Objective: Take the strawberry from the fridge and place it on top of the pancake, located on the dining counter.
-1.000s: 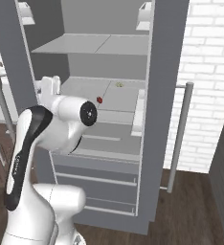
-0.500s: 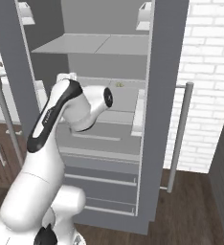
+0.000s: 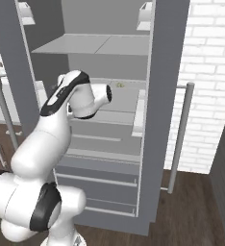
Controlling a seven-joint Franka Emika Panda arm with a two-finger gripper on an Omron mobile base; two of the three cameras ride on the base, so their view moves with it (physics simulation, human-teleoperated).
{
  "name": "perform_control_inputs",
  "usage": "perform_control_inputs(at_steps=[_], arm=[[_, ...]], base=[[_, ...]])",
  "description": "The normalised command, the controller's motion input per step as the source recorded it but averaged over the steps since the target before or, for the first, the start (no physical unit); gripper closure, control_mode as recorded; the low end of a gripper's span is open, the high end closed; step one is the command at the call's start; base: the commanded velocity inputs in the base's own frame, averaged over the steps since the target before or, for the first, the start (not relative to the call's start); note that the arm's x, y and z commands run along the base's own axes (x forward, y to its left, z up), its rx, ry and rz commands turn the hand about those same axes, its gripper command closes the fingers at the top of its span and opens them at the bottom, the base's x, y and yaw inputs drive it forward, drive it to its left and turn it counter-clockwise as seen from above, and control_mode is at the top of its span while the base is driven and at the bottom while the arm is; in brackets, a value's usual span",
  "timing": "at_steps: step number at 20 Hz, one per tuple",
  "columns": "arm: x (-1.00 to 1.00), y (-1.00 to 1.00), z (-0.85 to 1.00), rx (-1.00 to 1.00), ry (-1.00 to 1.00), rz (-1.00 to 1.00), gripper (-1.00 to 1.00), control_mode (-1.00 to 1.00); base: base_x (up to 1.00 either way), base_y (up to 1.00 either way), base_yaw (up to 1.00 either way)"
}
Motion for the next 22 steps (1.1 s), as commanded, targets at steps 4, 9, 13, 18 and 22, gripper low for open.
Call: perform_control_inputs(at_steps=[4,9,13,18,22], arm=[[0.01,0.41,-0.20,0.00,0.00,0.11,-1.00,-1.00],[-0.03,0.32,-0.18,0.00,0.00,0.05,-1.00,-1.00],[-0.13,0.40,-0.18,0.00,0.00,0.01,-1.00,-1.00],[-0.24,0.45,-0.14,0.00,0.00,0.00,-1.00,-1.00],[-0.26,0.58,-0.10,0.00,0.00,0.00,-1.00,-1.00]], base=[[0.00,0.00,0.00],[0.00,0.00,0.00],[0.00,0.00,0.00],[0.00,0.00,0.00],[0.00,0.00,0.00]])
